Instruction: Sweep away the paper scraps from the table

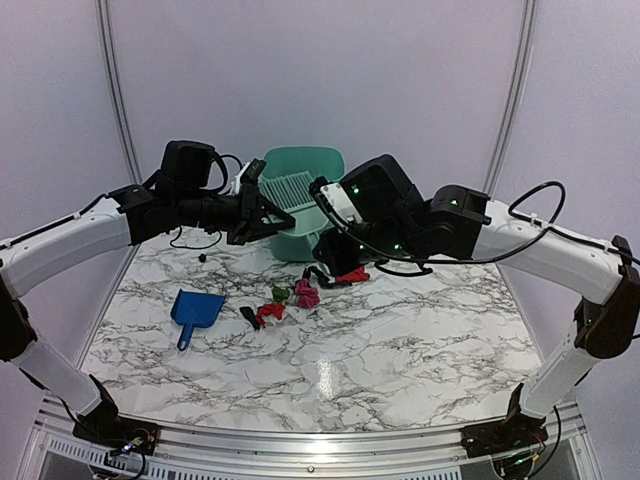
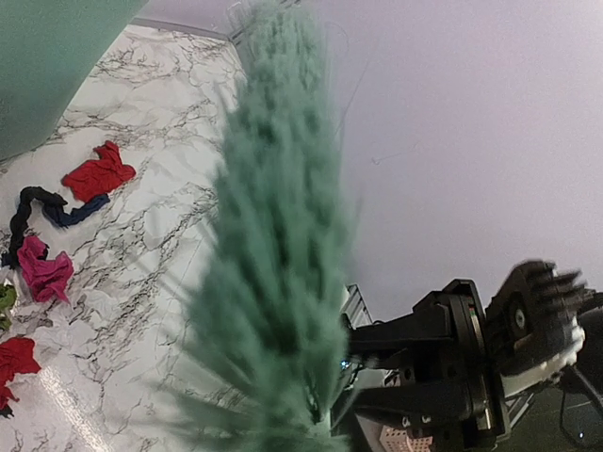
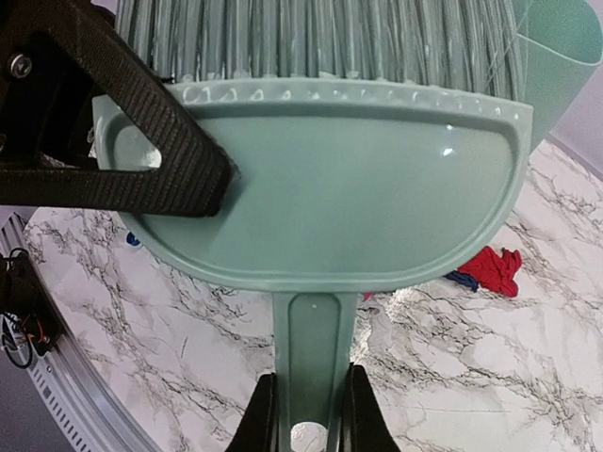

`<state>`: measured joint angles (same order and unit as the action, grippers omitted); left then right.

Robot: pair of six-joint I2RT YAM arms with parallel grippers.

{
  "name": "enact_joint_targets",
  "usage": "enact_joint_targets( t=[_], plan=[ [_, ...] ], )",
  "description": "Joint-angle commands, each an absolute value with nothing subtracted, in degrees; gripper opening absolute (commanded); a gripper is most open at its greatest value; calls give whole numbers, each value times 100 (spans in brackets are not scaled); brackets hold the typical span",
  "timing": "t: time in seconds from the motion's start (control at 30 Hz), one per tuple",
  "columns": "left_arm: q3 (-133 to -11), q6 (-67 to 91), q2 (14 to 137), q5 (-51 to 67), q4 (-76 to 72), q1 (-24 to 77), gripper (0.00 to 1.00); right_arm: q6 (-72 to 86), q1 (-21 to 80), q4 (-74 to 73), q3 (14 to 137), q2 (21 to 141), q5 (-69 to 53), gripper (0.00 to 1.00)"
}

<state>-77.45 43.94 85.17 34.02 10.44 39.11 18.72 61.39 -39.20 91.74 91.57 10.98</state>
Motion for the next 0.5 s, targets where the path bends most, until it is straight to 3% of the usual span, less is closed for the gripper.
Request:
enact_joint_targets(
  t=[0.0,0.03,0.07,0.3,0.47],
  plan=[
    [-7894,4675,8393,3245,677,3919,0,1923,6139,-3616,9153,8893,968,43],
    [-7896,4710,8372,3210,662,3915,0,1981,6108,-3529,9100,8832,929,58],
    [-7894,4742,8339,3171,641,3917,0,2023,6078,-3396,9010,8761,876,64],
    [-7821,5025,8119,2867,230,3912,0,2624,5490,-2361,8318,8028,327,67],
    [-7866,5347,8018,2708,-253,3917,0,3107,5288,-1775,7953,7632,457,77]
  ],
)
